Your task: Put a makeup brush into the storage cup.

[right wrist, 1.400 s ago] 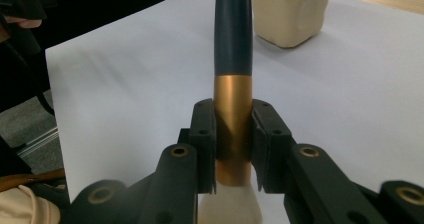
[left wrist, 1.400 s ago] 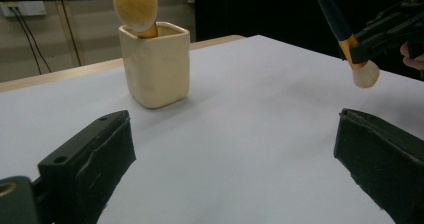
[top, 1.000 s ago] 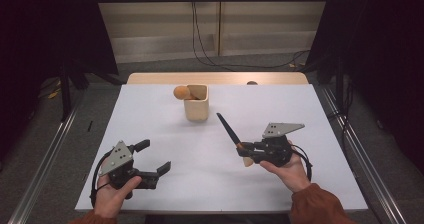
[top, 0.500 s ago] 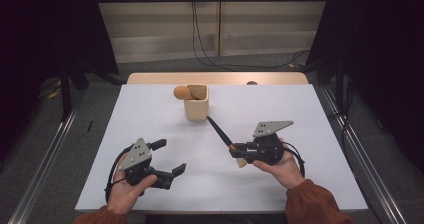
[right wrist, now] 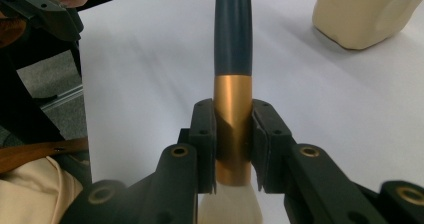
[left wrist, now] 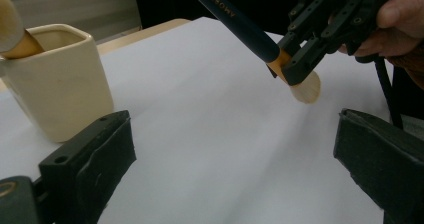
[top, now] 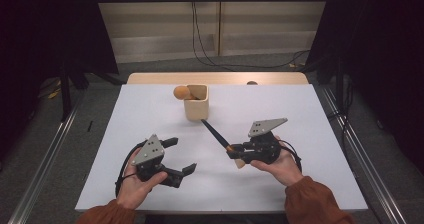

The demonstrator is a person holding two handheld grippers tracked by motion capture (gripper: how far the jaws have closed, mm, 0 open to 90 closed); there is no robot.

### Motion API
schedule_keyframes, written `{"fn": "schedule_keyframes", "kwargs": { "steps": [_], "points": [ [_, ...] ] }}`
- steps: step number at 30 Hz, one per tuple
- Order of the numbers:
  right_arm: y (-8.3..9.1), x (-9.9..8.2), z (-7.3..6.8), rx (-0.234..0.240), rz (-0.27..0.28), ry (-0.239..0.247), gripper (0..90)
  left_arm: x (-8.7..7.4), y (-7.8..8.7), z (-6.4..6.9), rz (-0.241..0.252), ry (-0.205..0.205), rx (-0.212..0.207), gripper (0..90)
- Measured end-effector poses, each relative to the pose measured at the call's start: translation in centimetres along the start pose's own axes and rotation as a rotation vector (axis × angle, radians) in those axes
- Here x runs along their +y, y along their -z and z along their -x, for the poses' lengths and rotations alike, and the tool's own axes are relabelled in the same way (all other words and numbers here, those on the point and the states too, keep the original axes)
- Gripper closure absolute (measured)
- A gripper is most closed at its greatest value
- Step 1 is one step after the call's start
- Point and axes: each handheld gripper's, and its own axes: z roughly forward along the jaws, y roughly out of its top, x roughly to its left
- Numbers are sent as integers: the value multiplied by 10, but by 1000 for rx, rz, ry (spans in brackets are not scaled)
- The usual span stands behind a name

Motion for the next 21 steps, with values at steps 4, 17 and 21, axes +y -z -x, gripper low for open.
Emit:
{"fn": "schedule_keyframes", "kwargs": {
  "steps": [4, 17, 21],
  "points": [
    [-1, 2, 1, 7, -33, 20, 741, 3, -2, -1, -8, -5, -5, 40],
    [2, 13, -2, 22, -142, 106, 741, 6, 0, -5, -46, -10, -17, 36],
    [2, 15, -3, 37, -186, 135, 742, 7, 1, -4, -64, -30, -18, 37]
  ]
}}
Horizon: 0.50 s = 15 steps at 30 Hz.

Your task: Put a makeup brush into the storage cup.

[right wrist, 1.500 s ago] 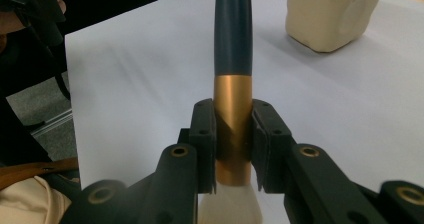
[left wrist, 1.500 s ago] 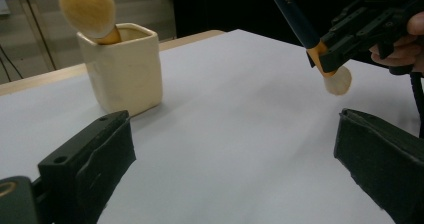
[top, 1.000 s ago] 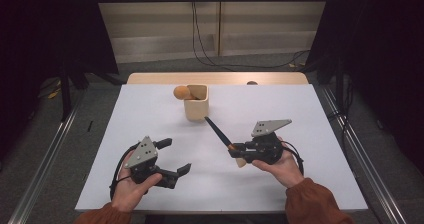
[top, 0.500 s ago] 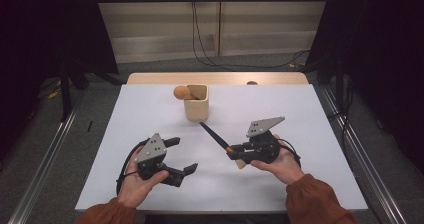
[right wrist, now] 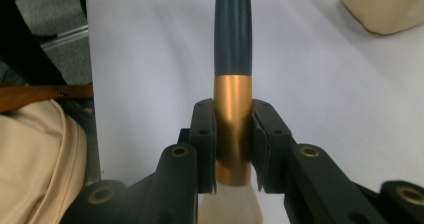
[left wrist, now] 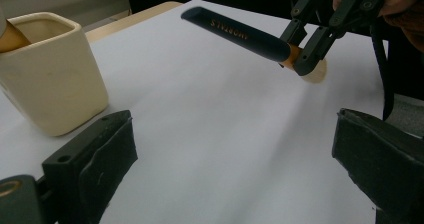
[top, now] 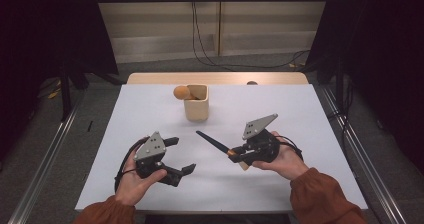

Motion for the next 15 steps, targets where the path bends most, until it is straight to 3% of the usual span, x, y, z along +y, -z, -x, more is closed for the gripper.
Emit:
{"fn": "schedule_keyframes", "kwargs": {
  "steps": [7, 15],
  "points": [
    [2, 3, 2, 2, -74, 22, 741, 2, -2, -1, -20, -11, -5, 37],
    [-6, 5, 0, 61, -181, 79, 741, 6, -2, -5, -56, -25, -20, 37]
  ]
}}
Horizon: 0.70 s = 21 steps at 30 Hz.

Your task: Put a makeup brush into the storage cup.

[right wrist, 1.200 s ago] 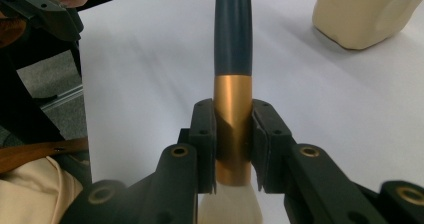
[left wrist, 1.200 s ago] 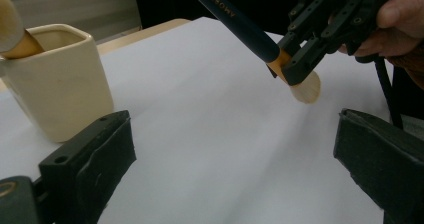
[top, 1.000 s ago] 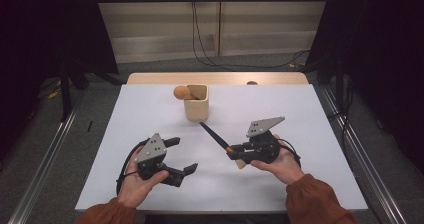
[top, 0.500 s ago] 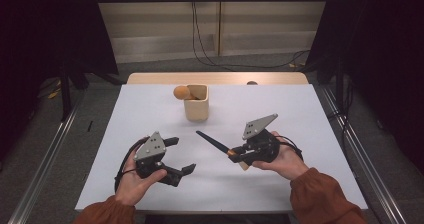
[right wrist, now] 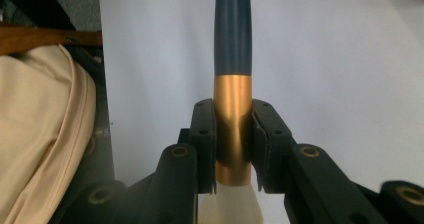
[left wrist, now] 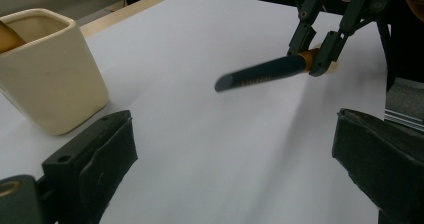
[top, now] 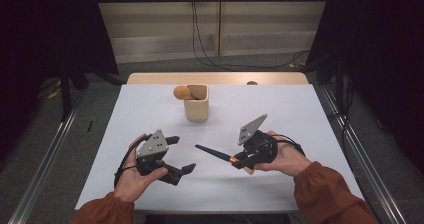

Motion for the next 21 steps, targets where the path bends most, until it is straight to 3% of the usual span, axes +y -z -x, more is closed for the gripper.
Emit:
{"fn": "schedule_keyframes", "kwargs": {
  "steps": [5, 16, 21],
  "points": [
    [-4, 4, 0, 14, -76, 20, 742, 2, -1, 1, -27, -15, -18, 36],
    [-7, 12, 0, 47, -157, 54, 741, 8, -7, 1, -81, -29, -49, 37],
    [-11, 15, 0, 54, -176, 83, 741, 14, -12, 1, -129, -49, -70, 37]
  ]
}}
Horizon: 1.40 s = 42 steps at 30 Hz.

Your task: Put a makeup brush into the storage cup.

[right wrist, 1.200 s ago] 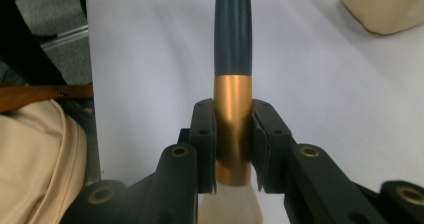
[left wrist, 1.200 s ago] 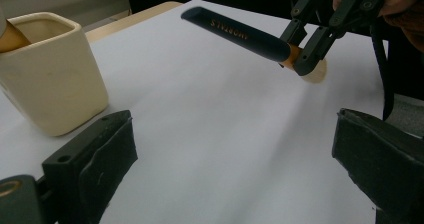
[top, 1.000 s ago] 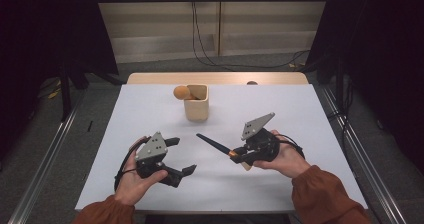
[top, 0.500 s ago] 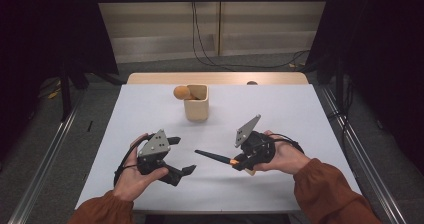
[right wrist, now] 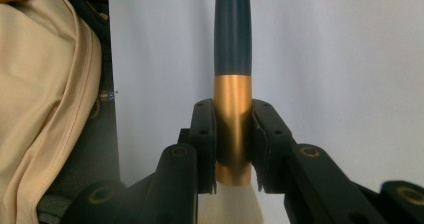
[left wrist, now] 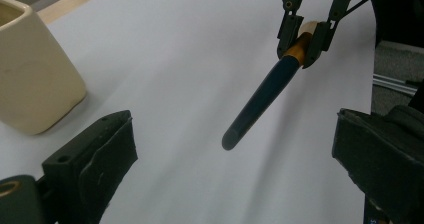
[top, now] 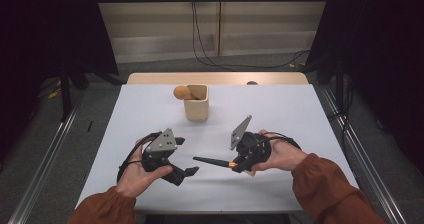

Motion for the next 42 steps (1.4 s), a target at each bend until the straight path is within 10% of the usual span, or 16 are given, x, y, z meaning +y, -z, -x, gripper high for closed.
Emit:
{"fn": "schedule_keyframes", "kwargs": {
  "steps": [20, 30, 42],
  "points": [
    [-12, 13, -3, 30, -63, 54, 742, 7, -30, -1, -195, -79, -138, 61],
    [-17, 15, -3, 42, -74, 72, 742, 11, -44, -1, -249, -55, -230, 67],
    [-19, 16, -3, 45, -71, 73, 742, 17, -59, 6, -295, -105, -220, 121]
  ]
}}
